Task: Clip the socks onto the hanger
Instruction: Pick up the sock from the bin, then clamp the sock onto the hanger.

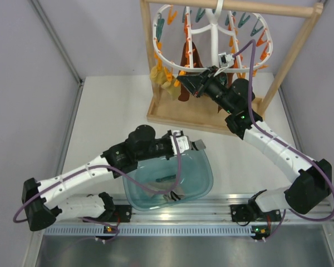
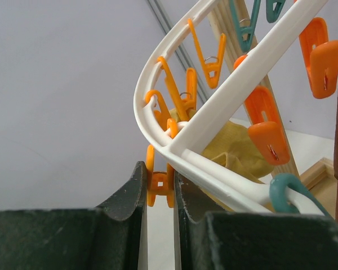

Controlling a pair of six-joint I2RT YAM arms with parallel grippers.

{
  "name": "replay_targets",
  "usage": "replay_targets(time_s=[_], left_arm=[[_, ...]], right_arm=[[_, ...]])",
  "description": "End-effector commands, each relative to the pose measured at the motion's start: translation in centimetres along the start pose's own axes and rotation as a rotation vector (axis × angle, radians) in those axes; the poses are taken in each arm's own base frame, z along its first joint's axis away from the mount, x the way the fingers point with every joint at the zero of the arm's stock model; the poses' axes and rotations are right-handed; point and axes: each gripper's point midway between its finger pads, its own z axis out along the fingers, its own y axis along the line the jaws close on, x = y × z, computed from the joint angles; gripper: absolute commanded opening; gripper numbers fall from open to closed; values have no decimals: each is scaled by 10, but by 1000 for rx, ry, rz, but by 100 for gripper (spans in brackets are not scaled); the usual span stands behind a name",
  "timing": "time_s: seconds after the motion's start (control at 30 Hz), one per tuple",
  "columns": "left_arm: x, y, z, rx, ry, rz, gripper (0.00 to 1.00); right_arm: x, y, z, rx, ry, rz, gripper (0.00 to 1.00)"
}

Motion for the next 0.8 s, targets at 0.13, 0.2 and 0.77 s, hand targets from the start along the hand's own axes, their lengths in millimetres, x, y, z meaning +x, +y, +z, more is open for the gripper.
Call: replay_targets(time_s=[0.13, 0.2, 0.77], left_arm=[[-53, 55, -22, -233, -153, 102, 0], [-63, 66, -25, -264, -197, 84, 0], [-83, 144, -51, -462, -314, -113, 0]], right_arm=[[-40, 16, -1, -33, -106, -37, 0], [-42, 16, -1, -35, -108, -37, 0], [-43, 18, -1, -41, -107, -50, 0]])
